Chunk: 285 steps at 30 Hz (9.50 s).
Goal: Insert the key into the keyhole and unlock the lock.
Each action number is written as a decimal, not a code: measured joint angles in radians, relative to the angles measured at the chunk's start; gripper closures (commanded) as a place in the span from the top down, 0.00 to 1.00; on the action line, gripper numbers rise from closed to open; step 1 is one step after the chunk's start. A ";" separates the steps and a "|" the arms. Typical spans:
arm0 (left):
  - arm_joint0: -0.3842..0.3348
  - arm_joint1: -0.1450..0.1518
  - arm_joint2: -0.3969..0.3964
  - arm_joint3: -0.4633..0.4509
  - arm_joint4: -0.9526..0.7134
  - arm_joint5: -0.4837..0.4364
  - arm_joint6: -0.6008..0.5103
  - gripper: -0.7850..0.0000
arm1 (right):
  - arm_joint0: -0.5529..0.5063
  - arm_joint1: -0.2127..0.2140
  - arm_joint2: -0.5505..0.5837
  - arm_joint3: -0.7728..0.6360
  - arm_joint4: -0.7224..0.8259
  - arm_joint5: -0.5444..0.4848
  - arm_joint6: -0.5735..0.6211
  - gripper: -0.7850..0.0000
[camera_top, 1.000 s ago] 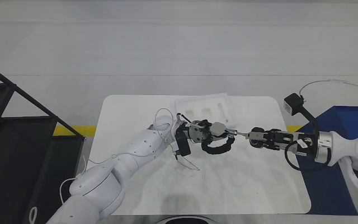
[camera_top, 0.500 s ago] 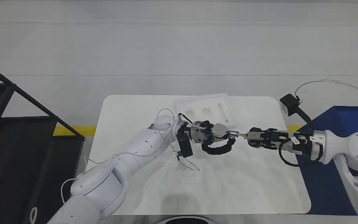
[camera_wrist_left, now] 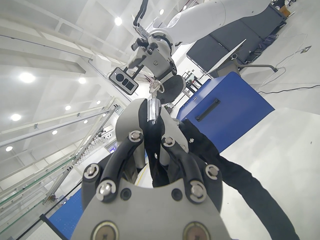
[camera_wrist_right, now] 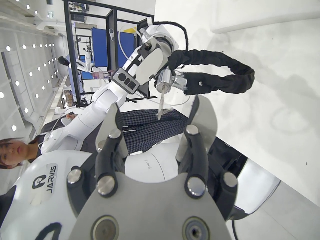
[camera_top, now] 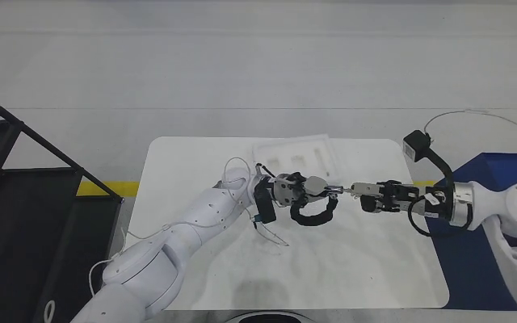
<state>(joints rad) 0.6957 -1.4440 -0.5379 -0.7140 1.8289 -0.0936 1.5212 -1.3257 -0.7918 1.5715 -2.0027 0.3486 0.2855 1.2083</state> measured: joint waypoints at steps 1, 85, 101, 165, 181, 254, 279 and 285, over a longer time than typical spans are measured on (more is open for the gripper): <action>0.001 0.001 -0.001 -0.002 -0.001 -0.019 -0.006 0.00 | 0.005 0.001 0.001 0.010 -0.011 -0.038 0.015 1.00; 0.038 0.160 -0.012 -0.003 -0.176 -0.660 -0.455 1.00 | 0.139 -0.010 -0.221 0.217 -0.295 -0.775 0.051 1.00; 0.171 0.342 -0.212 -0.285 -0.377 -0.919 -0.839 1.00 | 0.403 -0.079 -0.638 0.502 -0.802 -1.098 -0.201 1.00; 0.214 0.395 -0.237 -0.384 -0.474 -0.919 -0.954 1.00 | 0.793 -0.344 -1.401 0.982 -1.507 -1.298 -0.819 0.00; 0.214 0.395 -0.237 -0.384 -0.474 -0.919 -0.954 1.00 | 0.803 -0.246 -1.402 0.844 -1.431 -1.298 -1.003 0.00; 0.126 0.350 0.060 -0.410 -0.349 -0.918 -0.713 0.28 | 0.694 0.069 -1.196 0.514 -0.989 -1.282 -1.136 0.00; 0.100 0.309 0.149 -0.326 -0.495 -0.919 -0.713 0.00 | 0.610 0.076 -1.073 0.492 -1.023 -1.298 -1.091 1.00; 0.073 0.314 0.206 -0.331 -0.608 -0.919 -0.713 0.00 | 0.604 0.080 -1.025 0.475 -1.047 -1.298 -1.098 1.00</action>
<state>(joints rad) 0.7686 -1.1301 -0.3316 -1.0454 1.2208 -1.0123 0.8078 -0.7215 -0.7121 0.5469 -1.5274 -0.6987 -1.0123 0.1102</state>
